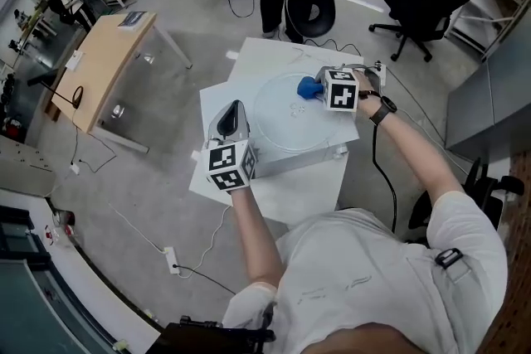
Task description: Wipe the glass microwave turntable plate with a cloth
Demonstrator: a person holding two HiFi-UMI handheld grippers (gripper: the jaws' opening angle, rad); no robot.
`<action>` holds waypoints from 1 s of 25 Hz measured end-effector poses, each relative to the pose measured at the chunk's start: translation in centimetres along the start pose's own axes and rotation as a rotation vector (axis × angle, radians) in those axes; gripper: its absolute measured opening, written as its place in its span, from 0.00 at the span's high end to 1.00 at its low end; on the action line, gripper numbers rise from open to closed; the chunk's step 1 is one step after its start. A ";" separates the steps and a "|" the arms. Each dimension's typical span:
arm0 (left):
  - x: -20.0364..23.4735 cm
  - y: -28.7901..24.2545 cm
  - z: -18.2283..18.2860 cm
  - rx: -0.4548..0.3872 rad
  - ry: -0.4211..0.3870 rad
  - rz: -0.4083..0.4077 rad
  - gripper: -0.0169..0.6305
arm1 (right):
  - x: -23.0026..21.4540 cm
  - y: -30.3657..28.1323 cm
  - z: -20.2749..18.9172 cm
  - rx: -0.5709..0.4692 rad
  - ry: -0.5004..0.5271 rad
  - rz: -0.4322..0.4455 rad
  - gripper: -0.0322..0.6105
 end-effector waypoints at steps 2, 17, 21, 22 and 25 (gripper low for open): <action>-0.5 -0.3 -0.1 0.012 0.007 -0.016 0.97 | 1.8 0.8 -0.3 0.007 0.020 0.046 0.85; 0.0 1.1 -0.7 0.016 0.012 0.017 0.97 | 9.4 2.1 9.8 -0.182 0.252 0.220 0.85; 0.9 2.6 0.0 0.009 0.029 0.063 0.97 | 7.9 0.6 12.7 -0.217 0.269 0.150 0.85; 1.3 2.9 0.1 0.006 0.029 0.074 0.97 | 7.2 0.3 13.4 -0.228 0.265 0.134 0.85; 1.6 3.5 0.6 0.003 0.024 0.088 0.97 | 5.0 -0.3 15.1 -0.230 0.259 0.091 0.85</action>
Point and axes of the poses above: the fingertips, and each gripper's own axes: y backward along the fingers, x to its left, z out of its top, the point moved 9 cm from there along y, backward along the fingers, and after that the axes turned 14 degrees about y, right-handed, at the moved point
